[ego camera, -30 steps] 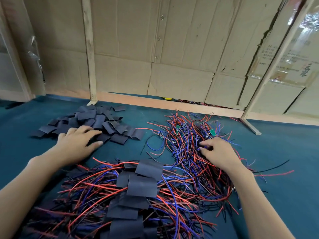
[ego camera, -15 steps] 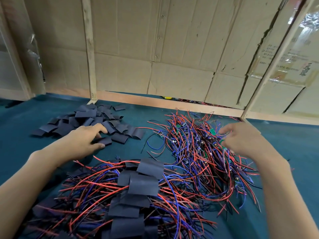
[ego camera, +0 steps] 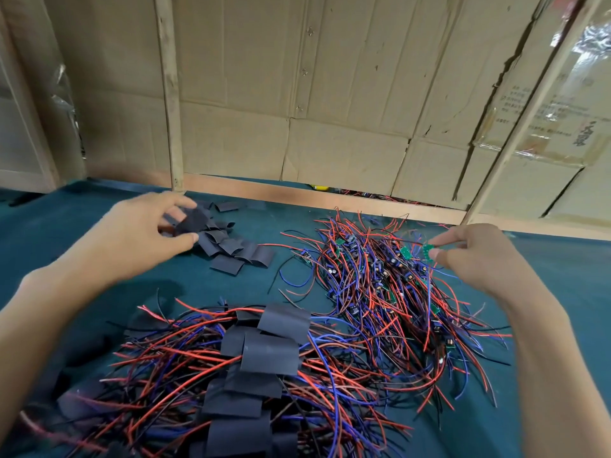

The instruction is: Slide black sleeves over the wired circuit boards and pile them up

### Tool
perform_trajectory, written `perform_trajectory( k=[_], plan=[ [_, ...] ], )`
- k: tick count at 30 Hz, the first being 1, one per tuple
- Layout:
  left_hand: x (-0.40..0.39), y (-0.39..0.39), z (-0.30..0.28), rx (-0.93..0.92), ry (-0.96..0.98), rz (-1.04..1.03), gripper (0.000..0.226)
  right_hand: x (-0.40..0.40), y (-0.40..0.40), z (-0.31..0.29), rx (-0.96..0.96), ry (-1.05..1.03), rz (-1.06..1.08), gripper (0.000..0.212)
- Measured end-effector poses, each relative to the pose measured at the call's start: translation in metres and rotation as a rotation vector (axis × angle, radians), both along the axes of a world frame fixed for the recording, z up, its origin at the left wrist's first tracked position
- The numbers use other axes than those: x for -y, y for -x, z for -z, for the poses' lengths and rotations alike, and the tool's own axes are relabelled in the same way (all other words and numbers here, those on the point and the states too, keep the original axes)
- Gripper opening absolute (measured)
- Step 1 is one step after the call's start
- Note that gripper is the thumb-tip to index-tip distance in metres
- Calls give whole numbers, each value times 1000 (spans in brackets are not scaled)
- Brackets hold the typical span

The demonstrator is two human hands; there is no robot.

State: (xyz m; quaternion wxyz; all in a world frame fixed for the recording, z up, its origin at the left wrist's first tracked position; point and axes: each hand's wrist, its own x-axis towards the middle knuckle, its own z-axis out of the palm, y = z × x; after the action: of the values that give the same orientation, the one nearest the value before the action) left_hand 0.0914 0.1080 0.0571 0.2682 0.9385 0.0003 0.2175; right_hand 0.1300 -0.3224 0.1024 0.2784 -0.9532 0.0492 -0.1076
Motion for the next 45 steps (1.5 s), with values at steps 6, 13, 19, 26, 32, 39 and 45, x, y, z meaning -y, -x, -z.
perform_trajectory(
  k=[6, 13, 19, 26, 32, 39, 45],
  plan=[
    [30, 21, -37, 199, 110, 68, 47, -2, 16, -21, 293, -308, -18, 10],
    [81, 50, -52, 184, 127, 316, 34, -28, 51, -52, 371, -1074, -409, 8],
    [104, 59, -47, 169, 66, 444, 32, -50, 69, -62, 298, -1258, -586, 10],
    [112, 64, -48, 228, 56, 517, 37, -58, 71, -59, 245, -1236, -654, 13],
    [112, 67, -49, 248, 46, 515, 39, -57, 69, -58, 227, -1247, -598, 20],
    [108, 60, -44, 214, 69, 515, 39, -54, 68, -62, 227, -1400, -470, 5],
    [107, 52, -35, 148, 90, 525, 40, -53, 72, -66, 136, -1521, -513, 14]
  ],
)
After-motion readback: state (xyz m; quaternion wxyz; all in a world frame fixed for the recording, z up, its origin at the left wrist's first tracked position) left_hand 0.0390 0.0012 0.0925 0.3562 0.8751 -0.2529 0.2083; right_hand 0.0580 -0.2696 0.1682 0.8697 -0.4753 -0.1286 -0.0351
